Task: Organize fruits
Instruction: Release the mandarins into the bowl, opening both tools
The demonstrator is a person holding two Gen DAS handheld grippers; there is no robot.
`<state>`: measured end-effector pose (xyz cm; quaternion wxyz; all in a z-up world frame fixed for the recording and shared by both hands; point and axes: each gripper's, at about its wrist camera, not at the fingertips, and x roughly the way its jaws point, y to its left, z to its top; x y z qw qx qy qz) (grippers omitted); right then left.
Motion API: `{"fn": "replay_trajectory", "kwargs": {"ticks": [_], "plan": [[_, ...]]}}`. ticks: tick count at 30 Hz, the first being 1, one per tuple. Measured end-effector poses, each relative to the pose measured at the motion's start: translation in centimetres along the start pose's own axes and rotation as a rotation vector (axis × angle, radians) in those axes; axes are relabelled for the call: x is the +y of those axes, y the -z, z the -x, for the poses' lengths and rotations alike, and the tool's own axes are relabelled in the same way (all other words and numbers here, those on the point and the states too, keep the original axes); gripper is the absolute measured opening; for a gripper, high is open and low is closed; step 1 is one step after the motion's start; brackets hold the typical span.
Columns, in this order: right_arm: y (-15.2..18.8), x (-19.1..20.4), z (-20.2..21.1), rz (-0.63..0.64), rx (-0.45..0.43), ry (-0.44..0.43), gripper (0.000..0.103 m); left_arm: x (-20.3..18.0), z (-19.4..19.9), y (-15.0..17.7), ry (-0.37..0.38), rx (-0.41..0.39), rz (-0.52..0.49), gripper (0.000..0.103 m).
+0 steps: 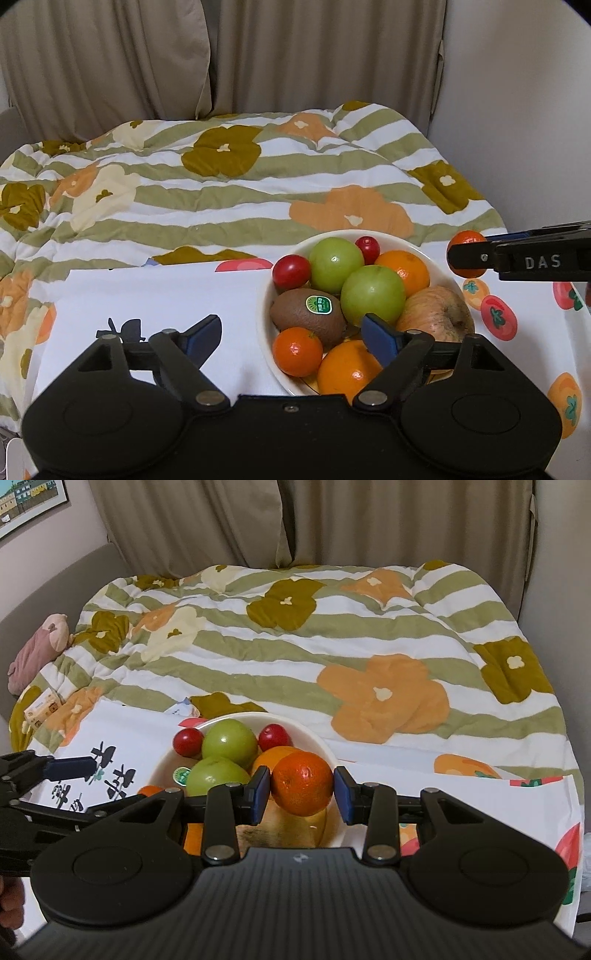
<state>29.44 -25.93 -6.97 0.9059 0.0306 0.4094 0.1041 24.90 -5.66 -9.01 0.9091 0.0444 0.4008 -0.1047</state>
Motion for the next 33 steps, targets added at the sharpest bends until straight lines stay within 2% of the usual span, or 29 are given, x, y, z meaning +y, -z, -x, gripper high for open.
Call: {"fn": "replay_trajectory", "kwargs": {"ticks": [8,13,17,25,33], "plan": [[0.1,-0.8,-1.8,0.03,0.006,0.015,0.052,-0.3,0.0,0.3,-0.012,-0.002,-0.006,0.086],[0.3,-1.3,-2.6,0.028,0.027,-0.005,0.054,-0.3,0.2,0.7,-0.02,0.001,0.001,0.086],[0.3,-1.3,-2.4,0.012,0.008,-0.021,0.078,-0.2,0.6,0.8,-0.031,-0.002,0.012,0.086],[0.4,-0.6,-0.9,0.02,-0.011,-0.02,0.079,-0.2,2.0,0.9,-0.039,-0.024,0.015,0.086],[0.7,0.8,3.5,0.015,-0.061,0.015,0.079,-0.6,5.2,0.8,-0.03,-0.083,-0.002,0.086]]}}
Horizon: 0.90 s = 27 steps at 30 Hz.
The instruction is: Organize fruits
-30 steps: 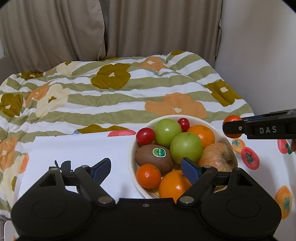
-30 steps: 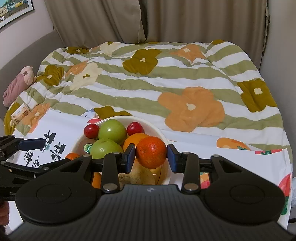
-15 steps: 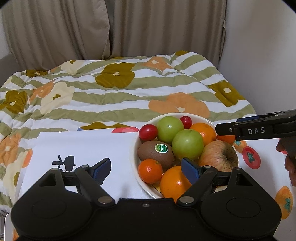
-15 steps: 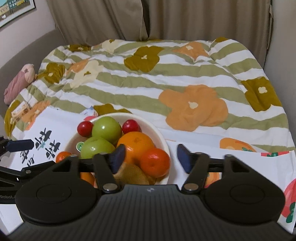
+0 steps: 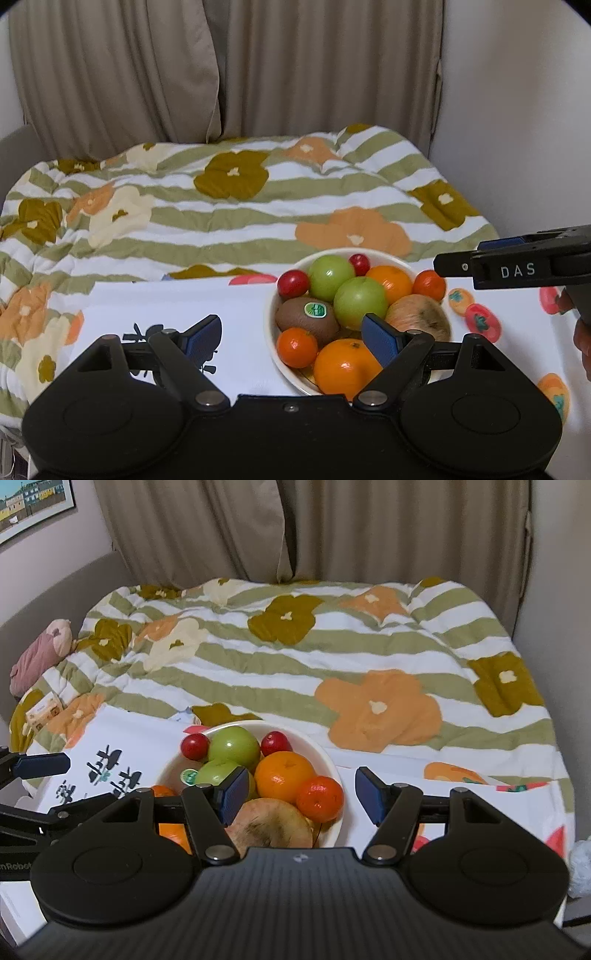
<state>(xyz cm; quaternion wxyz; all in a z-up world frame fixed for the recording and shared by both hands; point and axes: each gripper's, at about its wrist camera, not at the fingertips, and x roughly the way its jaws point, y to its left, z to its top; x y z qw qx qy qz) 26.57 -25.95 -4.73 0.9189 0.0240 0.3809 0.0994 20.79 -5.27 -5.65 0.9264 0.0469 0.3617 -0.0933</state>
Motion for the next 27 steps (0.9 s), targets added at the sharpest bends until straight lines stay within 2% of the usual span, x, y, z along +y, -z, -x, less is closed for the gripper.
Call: {"fn": "replay_trajectory", "kwargs": {"ticks": [7,13,20,22,24,27], "plan": [[1.1,1.8,6.1,-0.019,-0.051,0.041,0.079,0.2,4.7,0.4,0.007,-0.059,0.012,0.086],[2.9,4.6,12.4,0.012,-0.101,0.077,0.079,0.4,9.8,1.9,0.008,-0.124,0.022,0.086],[5.2,7.3,18.3,-0.016,-0.14,0.125,0.079,1.0,14.6,3.5,-0.008,-0.18,0.002,0.086],[6.0,7.8,19.5,-0.021,-0.145,0.137,0.082,1.3,15.5,3.9,-0.005,-0.179,0.001,0.086],[6.8,8.5,20.6,-0.03,-0.151,0.15,0.093,1.5,16.2,4.3,-0.001,-0.174,0.0,0.086],[7.9,9.0,21.7,-0.04,-0.154,0.164,0.1,1.8,17.1,4.9,0.005,-0.175,0.0,0.088]]}}
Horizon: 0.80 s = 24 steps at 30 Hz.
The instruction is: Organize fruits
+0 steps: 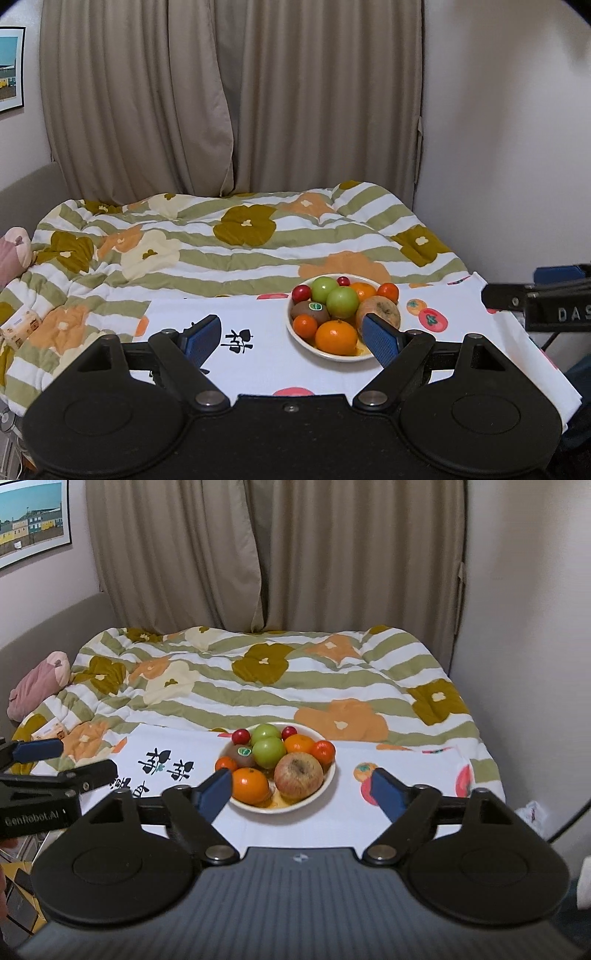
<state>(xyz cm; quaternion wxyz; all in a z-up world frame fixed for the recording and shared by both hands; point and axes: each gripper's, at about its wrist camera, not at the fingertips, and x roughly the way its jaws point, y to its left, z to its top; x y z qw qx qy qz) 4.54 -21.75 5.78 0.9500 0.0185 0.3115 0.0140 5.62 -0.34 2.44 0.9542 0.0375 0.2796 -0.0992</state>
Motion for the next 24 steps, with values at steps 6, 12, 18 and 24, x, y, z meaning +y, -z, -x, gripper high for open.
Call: {"fn": "replay_trajectory", "kwargs": {"ticks": [6,12,18,24], "plan": [[1.7,-0.1,1.3,-0.014,0.016,0.039,0.103,0.6,1.9,0.8,0.007,-0.028,0.03,0.103],[2.6,-0.4,1.8,-0.042,0.018,0.052,0.103,0.3,2.4,1.4,-0.014,-0.02,0.02,0.103],[2.6,-0.4,1.7,-0.043,0.023,0.055,0.103,0.2,2.7,1.6,-0.014,-0.023,0.013,0.103],[2.8,-0.6,1.5,-0.057,0.033,0.061,0.103,0.2,2.8,1.6,-0.017,-0.02,0.013,0.103]]}}
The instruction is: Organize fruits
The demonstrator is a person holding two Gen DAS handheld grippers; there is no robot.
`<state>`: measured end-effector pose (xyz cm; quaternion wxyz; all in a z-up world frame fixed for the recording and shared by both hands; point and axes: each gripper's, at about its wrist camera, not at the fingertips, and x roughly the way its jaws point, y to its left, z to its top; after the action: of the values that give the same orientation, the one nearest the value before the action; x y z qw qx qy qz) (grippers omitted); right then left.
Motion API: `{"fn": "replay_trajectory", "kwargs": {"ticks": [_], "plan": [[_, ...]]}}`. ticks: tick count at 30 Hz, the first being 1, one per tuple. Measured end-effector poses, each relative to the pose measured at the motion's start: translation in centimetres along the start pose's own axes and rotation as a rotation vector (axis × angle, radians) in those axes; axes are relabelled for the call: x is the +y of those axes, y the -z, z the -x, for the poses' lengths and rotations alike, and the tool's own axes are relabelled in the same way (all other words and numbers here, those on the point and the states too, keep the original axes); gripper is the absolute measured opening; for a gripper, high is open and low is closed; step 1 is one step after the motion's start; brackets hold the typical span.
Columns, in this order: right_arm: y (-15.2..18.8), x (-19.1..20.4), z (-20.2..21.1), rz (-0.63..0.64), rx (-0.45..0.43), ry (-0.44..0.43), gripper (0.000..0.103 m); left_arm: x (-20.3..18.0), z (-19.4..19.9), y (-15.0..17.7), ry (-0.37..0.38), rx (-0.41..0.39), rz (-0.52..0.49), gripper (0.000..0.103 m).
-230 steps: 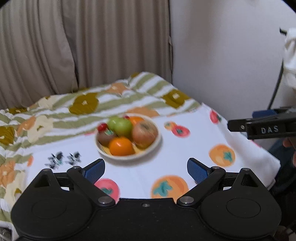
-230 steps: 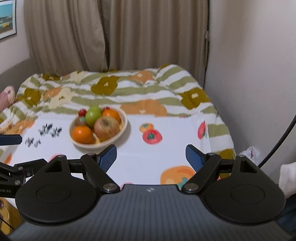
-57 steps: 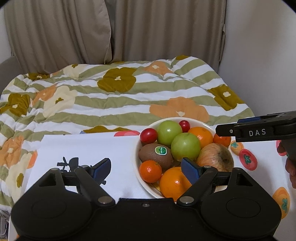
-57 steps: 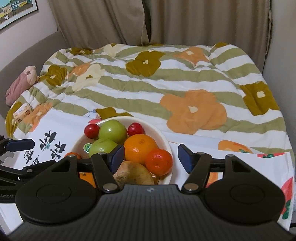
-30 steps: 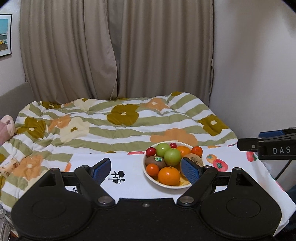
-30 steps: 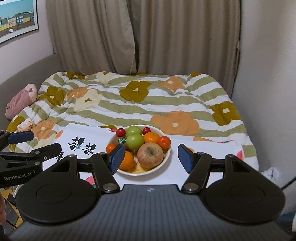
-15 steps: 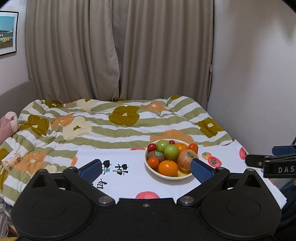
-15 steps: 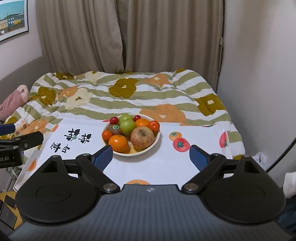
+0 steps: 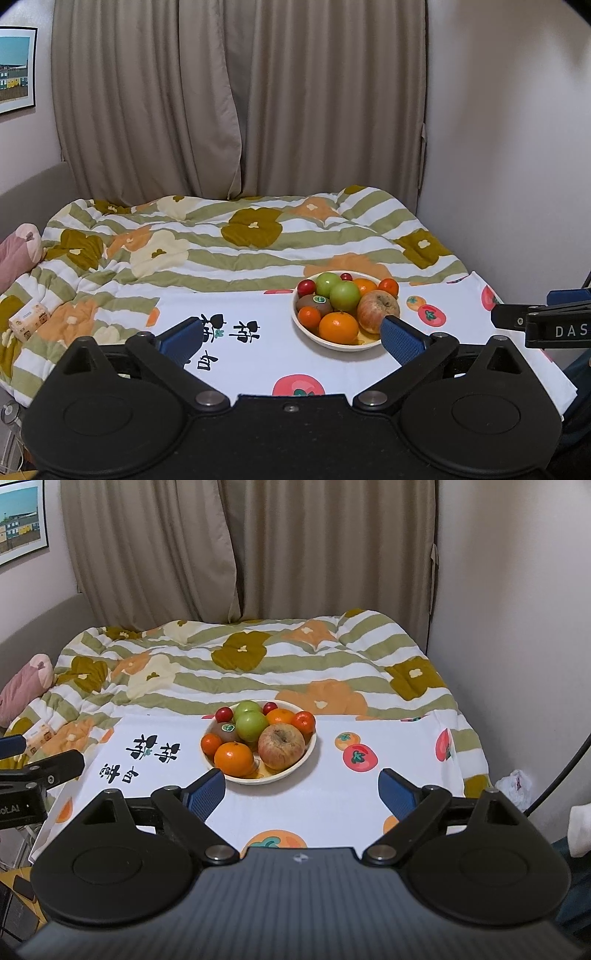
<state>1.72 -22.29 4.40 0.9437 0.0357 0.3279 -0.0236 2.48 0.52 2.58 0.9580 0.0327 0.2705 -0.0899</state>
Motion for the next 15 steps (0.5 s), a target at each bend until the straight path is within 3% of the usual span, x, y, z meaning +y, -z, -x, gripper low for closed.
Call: {"fn": "replay_trajectory", "kwargs": {"ticks": [15], "plan": [[0.15,-0.26,-0.39,-0.005,0.021,0.014,0.103,0.19,-0.05,0.09,-0.006,0.007,0.002,0.103]]}}
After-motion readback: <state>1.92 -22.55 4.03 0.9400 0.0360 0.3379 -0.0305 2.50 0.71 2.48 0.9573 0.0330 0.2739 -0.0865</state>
